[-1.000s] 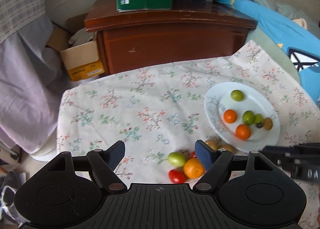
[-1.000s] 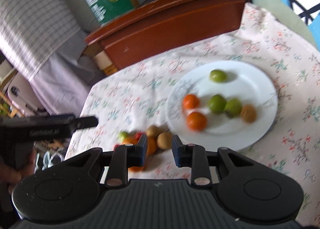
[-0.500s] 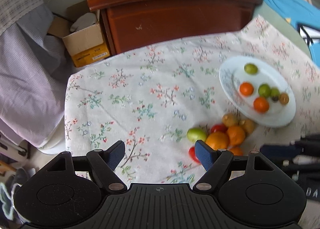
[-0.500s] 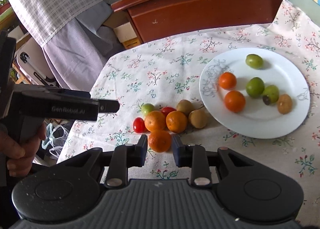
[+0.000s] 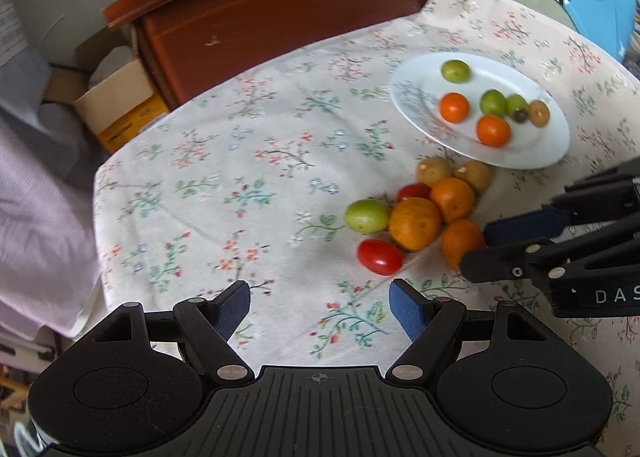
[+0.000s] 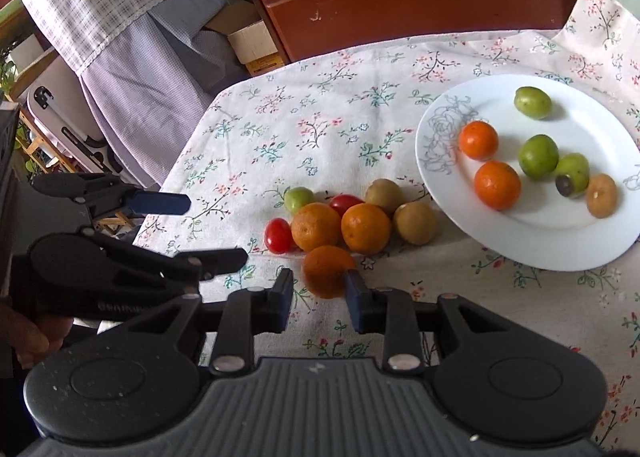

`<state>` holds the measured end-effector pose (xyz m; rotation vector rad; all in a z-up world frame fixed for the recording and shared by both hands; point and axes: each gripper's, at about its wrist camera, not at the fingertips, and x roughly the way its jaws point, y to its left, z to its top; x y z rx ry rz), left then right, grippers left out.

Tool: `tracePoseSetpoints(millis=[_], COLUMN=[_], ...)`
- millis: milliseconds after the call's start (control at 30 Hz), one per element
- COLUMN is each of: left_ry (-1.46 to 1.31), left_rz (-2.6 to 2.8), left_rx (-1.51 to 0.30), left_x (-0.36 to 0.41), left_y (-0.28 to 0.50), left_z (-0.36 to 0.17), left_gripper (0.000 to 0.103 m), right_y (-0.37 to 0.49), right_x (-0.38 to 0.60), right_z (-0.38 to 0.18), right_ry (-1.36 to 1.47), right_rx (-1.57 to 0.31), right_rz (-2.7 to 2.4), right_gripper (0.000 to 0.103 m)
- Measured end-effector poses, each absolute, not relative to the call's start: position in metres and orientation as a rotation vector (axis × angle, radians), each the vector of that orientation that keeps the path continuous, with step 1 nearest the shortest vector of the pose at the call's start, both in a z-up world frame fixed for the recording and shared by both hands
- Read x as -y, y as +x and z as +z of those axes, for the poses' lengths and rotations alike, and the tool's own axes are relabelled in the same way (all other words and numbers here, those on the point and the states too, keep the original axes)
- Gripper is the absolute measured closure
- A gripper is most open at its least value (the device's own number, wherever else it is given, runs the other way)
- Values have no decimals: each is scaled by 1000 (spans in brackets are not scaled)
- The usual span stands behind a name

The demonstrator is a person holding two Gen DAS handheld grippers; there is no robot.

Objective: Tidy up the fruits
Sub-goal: 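Move both grippers back from the plate toward the fruit pile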

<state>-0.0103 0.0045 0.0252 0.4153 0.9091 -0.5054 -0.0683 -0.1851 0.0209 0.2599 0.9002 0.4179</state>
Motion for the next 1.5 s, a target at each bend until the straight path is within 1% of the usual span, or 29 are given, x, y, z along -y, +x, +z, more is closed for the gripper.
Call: tracePoseSetpoints(millis=[133,167,367,400,500,667,767,800,933,967,1067,1100,1267,1333,1400,1500], left_ry=[399,388,337,338,349,327,328,326,313,310,295,298,300,301,303,301], left_rz=[-531,-534,-554,-559,-575,-610,-638,-643,-652,-656,-673,-676,-680,-682,-696,-703], left_rx=[-913,-914,-907,-909,-907,-905,-897,-897,-899,-899,-903,-902,-899,-897,-895,-895], left_x=[-2,-2,-1,0,4,4,6,7,6,6,5,6,7,8,9,10], left_y=[-8,-6,0,1,1,3,2,2,5,5,5,5,4,3,1,0], left_z=[19,18,13,11,7,6,7,7,8,8,9,9,8,8,9,9], left_gripper=[27,28,28,30,31,35,45,46,47,49,59,61,62,65,74,78], right_y=[-65,-65,-64,-63,-63,-62,-62,-61,-62,-62,-62,-62,-62,-62,-62,-61], right_x=[186,186,184,183,185,190,195,196,198,198,198,199,200,200,199,200], right_z=[18,17,15,14,12,13,13,13,14,14,13,14,14,14,14,14], right_ry=[268,268,265,270,286,295,315,322,332,333,336,338,344,345,344,347], right_rx=[-907,-909,-902,-908,-915,-916,-921,-923,-923,-923,-922,-922,-923,-923,-923,-925], right_rz=[404,402,408,412,411,394,379,377,374,375,376,375,375,375,376,378], right_gripper=[70,69,68,69,71,71,71,71,71,71,71,71,71,71,71,71])
